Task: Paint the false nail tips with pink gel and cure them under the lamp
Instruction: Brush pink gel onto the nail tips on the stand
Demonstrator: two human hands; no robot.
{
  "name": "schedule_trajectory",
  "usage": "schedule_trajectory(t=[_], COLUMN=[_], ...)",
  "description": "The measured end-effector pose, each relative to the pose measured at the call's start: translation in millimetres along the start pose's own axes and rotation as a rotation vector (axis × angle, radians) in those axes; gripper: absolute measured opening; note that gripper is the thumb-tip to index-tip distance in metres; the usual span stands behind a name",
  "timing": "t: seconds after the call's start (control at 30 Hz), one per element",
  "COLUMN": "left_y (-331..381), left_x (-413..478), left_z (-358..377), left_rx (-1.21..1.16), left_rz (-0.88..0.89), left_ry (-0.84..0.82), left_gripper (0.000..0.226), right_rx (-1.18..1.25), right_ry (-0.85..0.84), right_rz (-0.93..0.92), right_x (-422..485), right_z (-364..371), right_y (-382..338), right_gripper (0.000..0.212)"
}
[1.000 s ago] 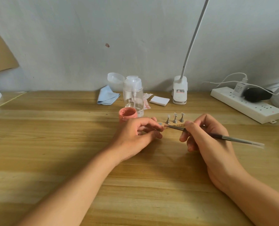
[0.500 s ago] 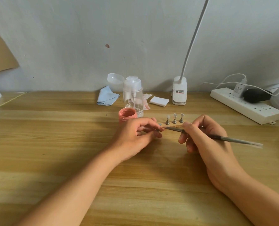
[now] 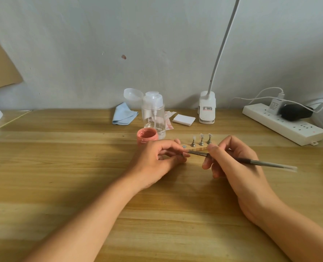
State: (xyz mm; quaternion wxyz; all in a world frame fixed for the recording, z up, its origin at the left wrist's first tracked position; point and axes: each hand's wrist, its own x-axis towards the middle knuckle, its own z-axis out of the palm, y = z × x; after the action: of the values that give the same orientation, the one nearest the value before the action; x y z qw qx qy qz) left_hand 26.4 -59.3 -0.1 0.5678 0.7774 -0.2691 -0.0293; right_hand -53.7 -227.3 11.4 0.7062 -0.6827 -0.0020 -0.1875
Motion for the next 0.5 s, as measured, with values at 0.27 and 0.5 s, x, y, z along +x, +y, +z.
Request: schedule_trajectory(t=[0.27,0.5], left_y=[0.1,2.0], left_x=[-0.7,-1.7], left_z=[-0.4,-1.5], left_rx=[-0.004,-0.027], left_rz=[-0.002,-0.042], left_ry=[0.005,-0.005], left_gripper=[0.025,0.02], right_rx=[-0.003,0.034], right_ry=[0.006,0.092], right_rz=[0.007,0.017], right_x=[0.8,1.9], right_z=[0.0,-2.2], right_y=[-0.1,-1.9], right_gripper=[0.026,0.022])
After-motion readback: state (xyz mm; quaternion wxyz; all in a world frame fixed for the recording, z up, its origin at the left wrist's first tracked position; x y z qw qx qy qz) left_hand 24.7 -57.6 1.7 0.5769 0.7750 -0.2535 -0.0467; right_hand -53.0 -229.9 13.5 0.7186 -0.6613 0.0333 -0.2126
